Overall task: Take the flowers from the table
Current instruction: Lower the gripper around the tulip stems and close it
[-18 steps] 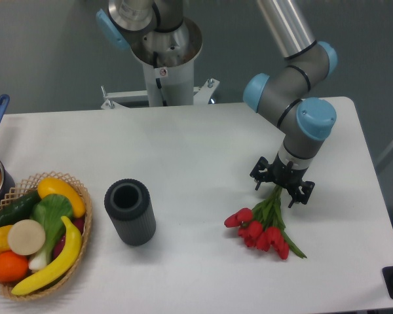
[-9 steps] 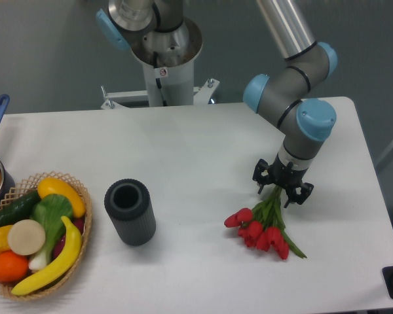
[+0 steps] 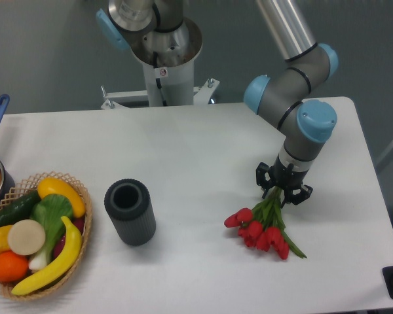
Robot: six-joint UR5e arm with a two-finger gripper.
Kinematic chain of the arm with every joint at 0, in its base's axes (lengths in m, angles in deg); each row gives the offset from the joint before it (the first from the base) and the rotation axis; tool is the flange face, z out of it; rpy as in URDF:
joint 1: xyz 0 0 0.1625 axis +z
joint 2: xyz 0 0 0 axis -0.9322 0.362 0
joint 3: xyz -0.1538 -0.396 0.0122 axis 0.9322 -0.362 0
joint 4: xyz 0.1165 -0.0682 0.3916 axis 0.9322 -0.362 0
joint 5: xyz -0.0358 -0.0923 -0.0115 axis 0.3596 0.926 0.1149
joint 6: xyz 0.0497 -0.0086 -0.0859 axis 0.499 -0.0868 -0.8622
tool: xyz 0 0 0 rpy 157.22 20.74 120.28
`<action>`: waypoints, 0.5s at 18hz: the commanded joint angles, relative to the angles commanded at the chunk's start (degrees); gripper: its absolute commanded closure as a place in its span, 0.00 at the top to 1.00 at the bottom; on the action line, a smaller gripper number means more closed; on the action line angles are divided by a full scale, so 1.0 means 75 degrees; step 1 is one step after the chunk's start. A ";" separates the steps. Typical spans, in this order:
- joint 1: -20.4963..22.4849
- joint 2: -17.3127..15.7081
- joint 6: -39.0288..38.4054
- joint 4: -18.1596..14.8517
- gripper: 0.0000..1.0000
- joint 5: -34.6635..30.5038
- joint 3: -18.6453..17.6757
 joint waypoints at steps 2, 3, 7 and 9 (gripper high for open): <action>0.0000 -0.0012 0.0012 0.0000 0.37 0.0000 0.0024; 0.0000 -0.0012 0.0012 0.0000 0.36 0.0000 0.0024; 0.0000 -0.0023 0.0000 0.0000 0.30 0.0000 0.0024; 0.0012 -0.0058 0.0000 0.0000 0.30 0.0000 0.0035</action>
